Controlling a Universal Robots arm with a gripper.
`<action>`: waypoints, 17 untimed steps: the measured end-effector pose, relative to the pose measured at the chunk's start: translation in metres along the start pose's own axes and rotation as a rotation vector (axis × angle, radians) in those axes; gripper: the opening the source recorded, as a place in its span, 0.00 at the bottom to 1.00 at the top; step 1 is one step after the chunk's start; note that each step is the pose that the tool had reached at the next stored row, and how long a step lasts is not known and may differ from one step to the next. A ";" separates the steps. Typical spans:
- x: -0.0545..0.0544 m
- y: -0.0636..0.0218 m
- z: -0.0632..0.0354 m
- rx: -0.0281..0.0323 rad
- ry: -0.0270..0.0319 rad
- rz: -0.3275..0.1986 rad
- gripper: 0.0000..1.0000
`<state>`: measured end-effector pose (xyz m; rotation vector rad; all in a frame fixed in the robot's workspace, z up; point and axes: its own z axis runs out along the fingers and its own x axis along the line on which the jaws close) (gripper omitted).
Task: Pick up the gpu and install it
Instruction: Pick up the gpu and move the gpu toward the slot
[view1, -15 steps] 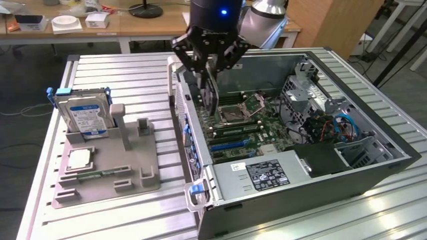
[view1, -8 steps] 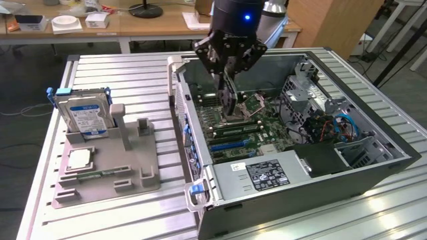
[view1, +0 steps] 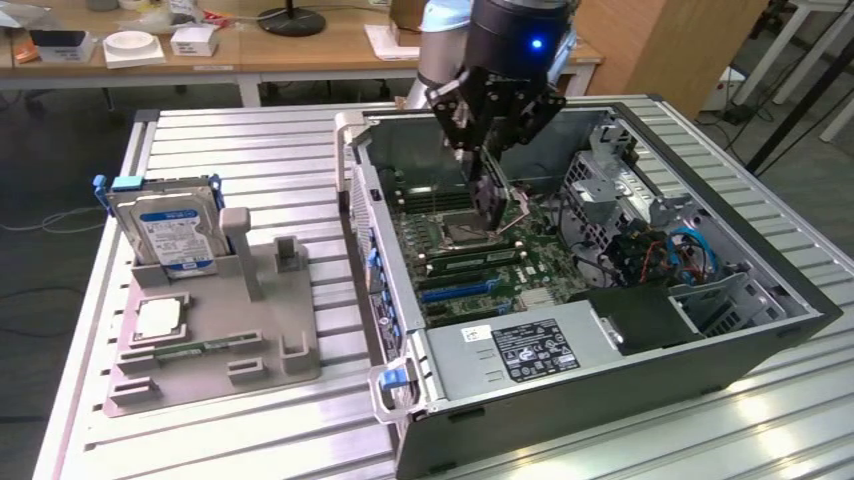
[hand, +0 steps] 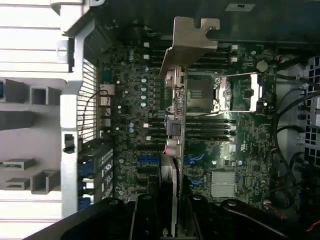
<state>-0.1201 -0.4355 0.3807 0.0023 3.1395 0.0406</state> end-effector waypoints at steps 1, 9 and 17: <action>-0.004 0.0002 0.0008 -0.0001 0.0000 0.000 0.27; -0.041 0.0020 0.0071 0.0000 0.0001 -0.003 0.27; -0.059 0.0025 0.0090 -0.0001 0.0013 -0.004 0.27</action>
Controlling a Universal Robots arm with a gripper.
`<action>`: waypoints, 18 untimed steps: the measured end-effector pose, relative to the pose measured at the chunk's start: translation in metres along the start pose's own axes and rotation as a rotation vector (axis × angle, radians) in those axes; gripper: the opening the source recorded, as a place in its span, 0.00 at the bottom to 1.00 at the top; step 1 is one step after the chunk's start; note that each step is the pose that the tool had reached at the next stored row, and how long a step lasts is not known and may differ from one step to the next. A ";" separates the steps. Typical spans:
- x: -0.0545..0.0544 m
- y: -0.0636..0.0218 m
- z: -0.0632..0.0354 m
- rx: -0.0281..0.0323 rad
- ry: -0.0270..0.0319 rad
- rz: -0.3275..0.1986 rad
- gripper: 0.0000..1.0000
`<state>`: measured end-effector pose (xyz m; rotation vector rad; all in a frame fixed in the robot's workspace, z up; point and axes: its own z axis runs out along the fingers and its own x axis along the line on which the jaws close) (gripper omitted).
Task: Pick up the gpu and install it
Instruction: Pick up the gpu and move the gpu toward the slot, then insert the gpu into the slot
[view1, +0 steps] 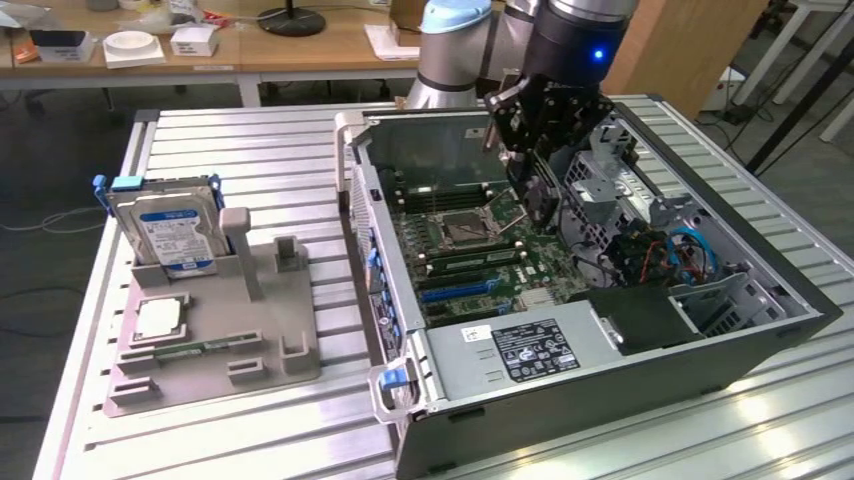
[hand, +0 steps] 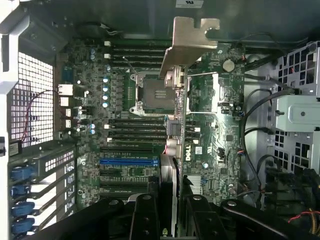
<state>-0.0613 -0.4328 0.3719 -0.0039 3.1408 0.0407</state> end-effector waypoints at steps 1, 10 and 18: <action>0.000 0.0000 0.0000 0.0000 0.0001 0.000 0.27; 0.000 0.0000 0.0000 0.0000 0.0000 0.000 0.27; 0.000 0.0001 0.0001 0.0000 0.0012 -0.043 0.27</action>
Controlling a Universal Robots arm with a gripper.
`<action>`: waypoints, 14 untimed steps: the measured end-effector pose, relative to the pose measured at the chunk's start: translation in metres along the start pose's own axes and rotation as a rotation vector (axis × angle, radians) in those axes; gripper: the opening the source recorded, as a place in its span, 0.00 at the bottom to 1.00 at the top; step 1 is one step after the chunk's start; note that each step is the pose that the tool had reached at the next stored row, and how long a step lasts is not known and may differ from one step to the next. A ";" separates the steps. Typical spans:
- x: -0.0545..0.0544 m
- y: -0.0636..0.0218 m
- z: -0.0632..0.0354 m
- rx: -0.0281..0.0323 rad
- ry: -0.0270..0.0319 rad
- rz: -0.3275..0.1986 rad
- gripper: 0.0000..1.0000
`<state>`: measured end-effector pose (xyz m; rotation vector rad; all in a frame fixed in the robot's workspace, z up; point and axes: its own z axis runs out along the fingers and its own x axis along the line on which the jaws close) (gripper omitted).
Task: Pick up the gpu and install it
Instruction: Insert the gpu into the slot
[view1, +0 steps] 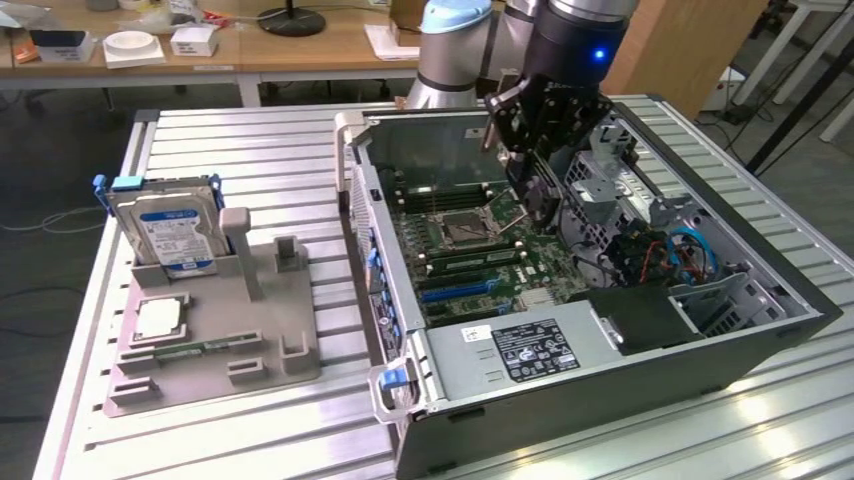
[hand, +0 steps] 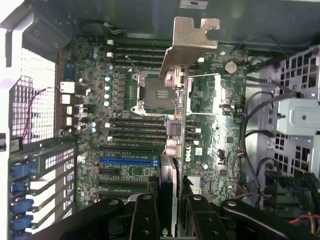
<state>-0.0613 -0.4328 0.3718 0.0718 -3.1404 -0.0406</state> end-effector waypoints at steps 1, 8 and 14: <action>0.000 0.0000 0.0000 0.0000 0.0003 -0.011 0.27; 0.000 0.0000 0.0002 -0.0001 0.0019 -0.074 0.27; 0.000 0.0000 0.0004 -0.0001 0.0029 -0.115 0.27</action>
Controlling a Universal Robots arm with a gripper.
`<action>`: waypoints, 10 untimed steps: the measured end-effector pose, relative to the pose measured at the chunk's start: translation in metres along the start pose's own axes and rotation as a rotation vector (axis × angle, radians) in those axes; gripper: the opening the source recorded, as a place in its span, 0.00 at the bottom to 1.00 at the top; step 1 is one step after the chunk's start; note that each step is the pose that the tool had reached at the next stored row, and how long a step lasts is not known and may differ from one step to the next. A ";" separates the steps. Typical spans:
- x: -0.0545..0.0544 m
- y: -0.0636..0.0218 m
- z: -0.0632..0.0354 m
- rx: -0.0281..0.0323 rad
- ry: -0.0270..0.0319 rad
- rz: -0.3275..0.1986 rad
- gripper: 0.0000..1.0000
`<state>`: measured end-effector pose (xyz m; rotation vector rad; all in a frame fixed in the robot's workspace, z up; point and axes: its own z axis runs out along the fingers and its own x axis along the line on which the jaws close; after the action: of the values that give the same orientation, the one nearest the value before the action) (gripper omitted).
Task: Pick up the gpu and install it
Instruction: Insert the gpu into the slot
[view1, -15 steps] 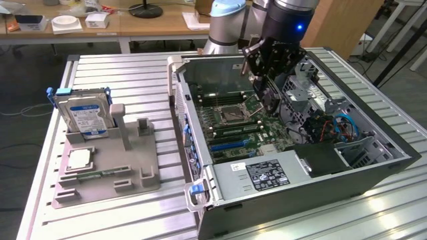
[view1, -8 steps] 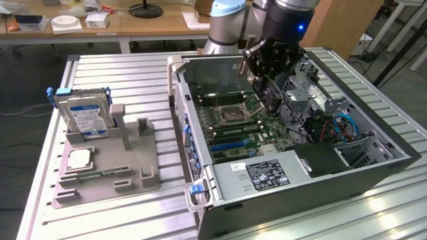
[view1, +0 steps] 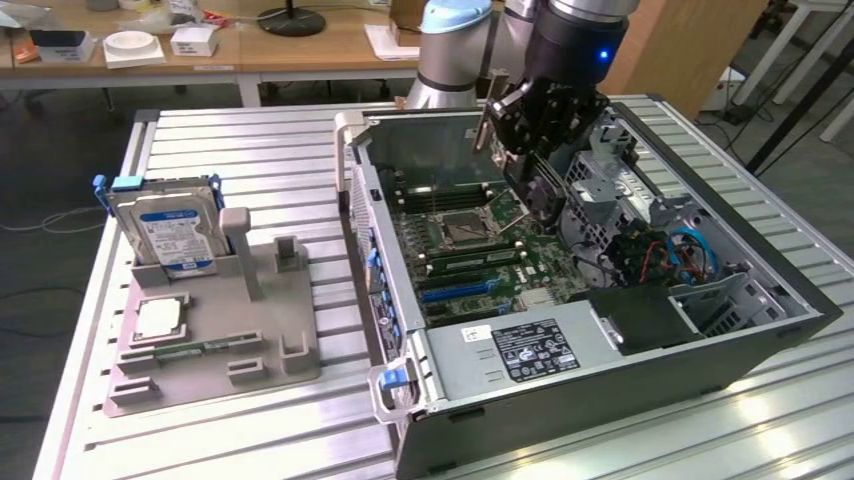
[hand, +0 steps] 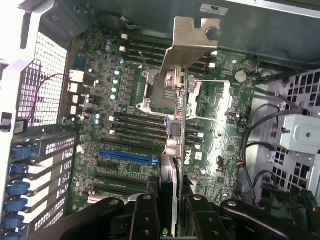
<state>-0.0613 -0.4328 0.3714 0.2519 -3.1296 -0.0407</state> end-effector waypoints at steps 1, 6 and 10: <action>0.000 0.0000 0.0000 0.0000 0.0002 -0.007 0.27; 0.000 0.0000 0.0003 0.0000 0.0012 -0.049 0.27; 0.000 -0.0001 0.0004 0.0000 0.0021 -0.082 0.27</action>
<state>-0.0611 -0.4328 0.3710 0.3802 -3.1156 -0.0405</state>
